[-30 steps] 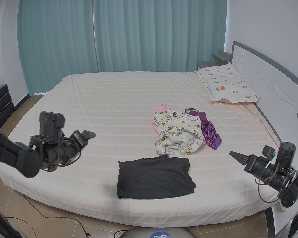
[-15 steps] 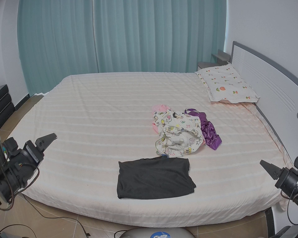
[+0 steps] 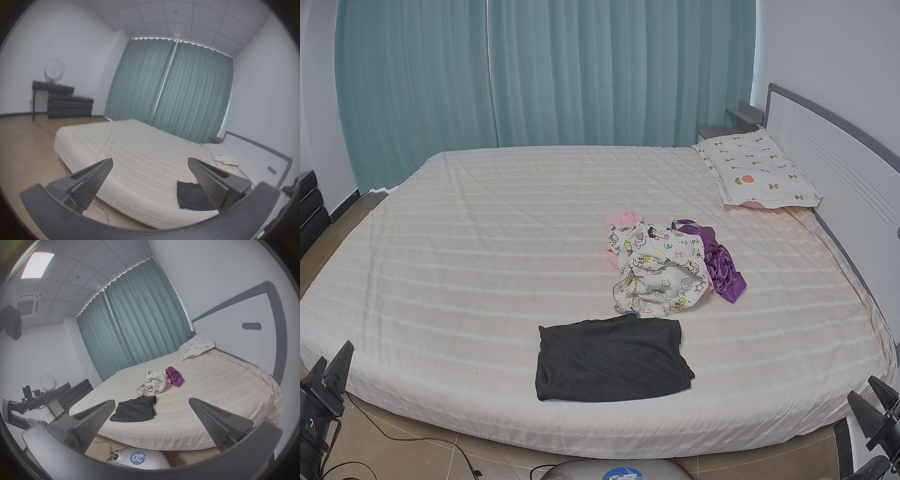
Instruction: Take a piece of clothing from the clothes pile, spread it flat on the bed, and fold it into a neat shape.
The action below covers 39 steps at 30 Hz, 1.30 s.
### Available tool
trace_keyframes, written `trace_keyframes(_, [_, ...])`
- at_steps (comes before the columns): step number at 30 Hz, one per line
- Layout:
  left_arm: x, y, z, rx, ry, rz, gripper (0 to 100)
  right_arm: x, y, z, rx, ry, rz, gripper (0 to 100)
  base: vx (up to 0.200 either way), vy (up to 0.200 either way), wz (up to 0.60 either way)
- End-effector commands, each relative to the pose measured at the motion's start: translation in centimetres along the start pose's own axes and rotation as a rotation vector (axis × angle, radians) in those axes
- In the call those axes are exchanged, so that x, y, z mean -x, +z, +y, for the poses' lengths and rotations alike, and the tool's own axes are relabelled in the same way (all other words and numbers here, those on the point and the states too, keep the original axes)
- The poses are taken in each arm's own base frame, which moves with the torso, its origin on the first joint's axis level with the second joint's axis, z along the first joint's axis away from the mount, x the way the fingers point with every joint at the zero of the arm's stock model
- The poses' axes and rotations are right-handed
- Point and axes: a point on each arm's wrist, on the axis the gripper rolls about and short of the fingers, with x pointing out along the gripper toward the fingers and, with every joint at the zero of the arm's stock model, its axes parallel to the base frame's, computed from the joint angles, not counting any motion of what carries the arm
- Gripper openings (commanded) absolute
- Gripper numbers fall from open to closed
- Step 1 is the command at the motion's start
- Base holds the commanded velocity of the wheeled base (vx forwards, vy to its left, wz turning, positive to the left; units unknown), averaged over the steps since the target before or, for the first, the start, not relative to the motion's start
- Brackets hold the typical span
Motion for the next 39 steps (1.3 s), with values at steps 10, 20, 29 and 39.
trace_keyframes(10, [4.4, -4.7, 3.5, -0.251, 0.243, -0.191, 100, 2.5, -2.4, -0.4, 0.298, -0.111, -0.134, 100, 0.0, 0.0, 0.0])
trace_keyframes(20, [4.3, -4.9, 3.0, -0.258, -0.004, -0.126, 100, 2.7, -2.3, -0.4, 0.322, -0.173, -0.117, 100, 0.0, 0.0, 0.0])
trace_keyframes(29, [4.3, -5.3, 2.8, -0.287, -0.119, -0.077, 100, 2.6, -2.5, -0.3, 0.38, -0.078, -0.104, 100, 0.0, 0.0, 0.0])
trace_keyframes(39, [4.3, -5.8, 2.7, -0.388, -0.24, -0.019, 100, 2.6, -2.5, -0.3, 0.353, -0.097, -0.1, 100, 0.0, 0.0, 0.0])
